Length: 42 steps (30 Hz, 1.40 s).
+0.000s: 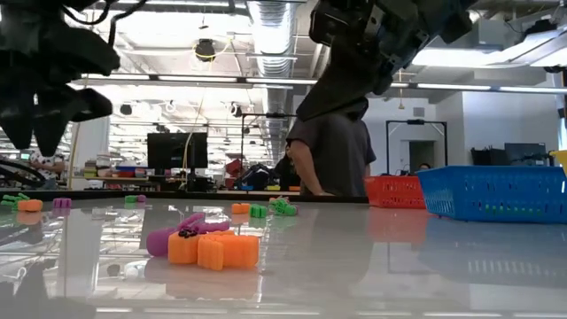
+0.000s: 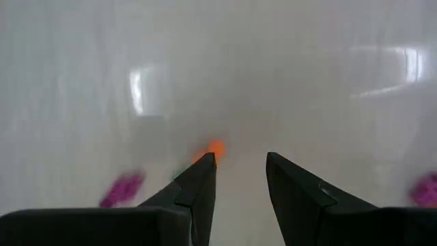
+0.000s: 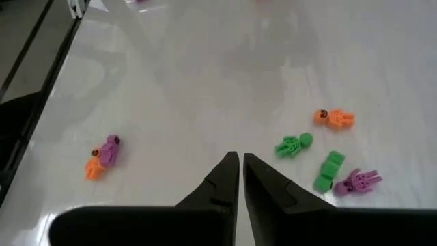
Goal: Sort Halloween decoration
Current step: Put the orange skeleton toy into the yellow basket
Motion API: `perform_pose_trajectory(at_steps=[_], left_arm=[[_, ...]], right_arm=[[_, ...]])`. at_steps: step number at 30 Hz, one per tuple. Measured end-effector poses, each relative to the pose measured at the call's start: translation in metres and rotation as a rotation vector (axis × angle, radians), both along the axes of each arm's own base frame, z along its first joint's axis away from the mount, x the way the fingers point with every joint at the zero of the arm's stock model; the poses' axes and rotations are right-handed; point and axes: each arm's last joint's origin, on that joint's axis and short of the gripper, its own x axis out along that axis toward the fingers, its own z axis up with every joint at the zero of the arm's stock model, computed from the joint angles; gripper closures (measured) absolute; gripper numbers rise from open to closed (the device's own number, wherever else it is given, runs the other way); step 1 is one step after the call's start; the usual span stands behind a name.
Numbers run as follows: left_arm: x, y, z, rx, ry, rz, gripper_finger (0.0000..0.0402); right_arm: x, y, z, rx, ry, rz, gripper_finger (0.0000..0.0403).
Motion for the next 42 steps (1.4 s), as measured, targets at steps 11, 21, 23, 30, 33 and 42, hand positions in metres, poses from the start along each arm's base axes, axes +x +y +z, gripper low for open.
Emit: perform_pose_trajectory(at_steps=[11,21,23,30,33,42], left_arm=[[0.02,-0.009,-0.037,0.103,0.198,-0.021,0.0284],[0.029,-0.01,-0.062,0.164,0.326,-0.014,0.0284],[0.03,-0.011,-0.065,0.161,0.347,-0.021,0.0284],[0.029,-0.011,-0.066,0.159,0.358,-0.025,0.0333],[0.029,-0.011,-0.063,0.157,0.336,-0.018,0.0378],[0.033,-0.011,-0.04,0.142,0.202,-0.025,0.0377]], right_arm=[[-0.003,0.006,0.003,-0.021,-0.007,0.036,0.0348],[-0.003,0.006,0.003,-0.04,-0.011,0.049,0.0348],[-0.003,0.006,0.003,-0.04,-0.011,0.049,0.0348],[-0.003,0.006,0.002,-0.042,-0.004,0.049,0.0348],[-0.004,0.006,0.001,-0.046,0.016,0.049,0.0348],[-0.015,0.004,-0.006,-0.028,0.151,0.015,0.0348]])
